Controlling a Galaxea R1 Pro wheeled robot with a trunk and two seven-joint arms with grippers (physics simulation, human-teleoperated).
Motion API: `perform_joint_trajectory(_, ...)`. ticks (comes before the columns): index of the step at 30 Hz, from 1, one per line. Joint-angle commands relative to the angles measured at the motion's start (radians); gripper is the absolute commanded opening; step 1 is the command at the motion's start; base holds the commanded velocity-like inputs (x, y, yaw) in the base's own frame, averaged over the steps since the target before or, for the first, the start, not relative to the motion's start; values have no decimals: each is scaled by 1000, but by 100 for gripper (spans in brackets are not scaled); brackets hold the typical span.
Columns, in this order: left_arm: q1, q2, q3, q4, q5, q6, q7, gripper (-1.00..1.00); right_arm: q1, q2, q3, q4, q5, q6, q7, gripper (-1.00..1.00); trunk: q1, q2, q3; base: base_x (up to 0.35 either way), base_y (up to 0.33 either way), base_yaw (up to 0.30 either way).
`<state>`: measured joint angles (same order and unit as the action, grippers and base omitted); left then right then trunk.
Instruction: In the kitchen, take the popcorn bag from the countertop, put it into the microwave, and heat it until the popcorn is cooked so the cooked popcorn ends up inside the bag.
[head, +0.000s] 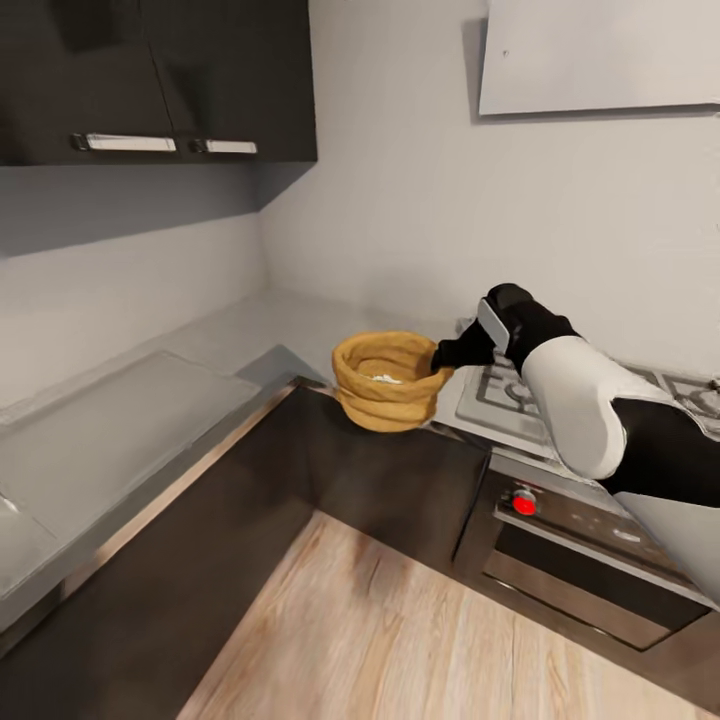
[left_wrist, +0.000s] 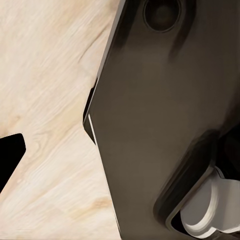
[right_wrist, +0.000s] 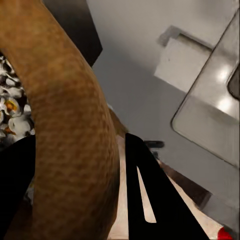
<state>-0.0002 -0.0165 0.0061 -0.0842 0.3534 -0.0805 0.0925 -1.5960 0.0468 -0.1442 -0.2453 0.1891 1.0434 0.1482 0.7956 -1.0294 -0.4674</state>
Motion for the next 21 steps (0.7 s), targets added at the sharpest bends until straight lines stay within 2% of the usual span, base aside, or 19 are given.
perform_joint_trajectory(1, 0, 0, 0, 0, 4, -2, 3, 100, -5, -3, -6, 5, 7, 4, 6, -100, -1, -1, -1, -338, 0, 0)
perform_joint_trajectory(6, 0, 0, 0, 0, 5, -2, 3, 100, -8, -9, 2, 8, 12, 4, 3, -100, -1, -1, -1, -338, 0, 0)
perform_joint_trajectory(10, 0, 0, 0, 0, 5, -2, 3, 100, -9, 7, 4, 9, 16, 4, -6, -100, -1, -1, -1, -338, 0, 0)
perform_joint_trajectory(21, 0, 1, -1, -1, 5, -2, 2, 100, 2, -4, 4, 18, 6, 4, -12, -100, -1, -1, -1, -338, 0, 0)
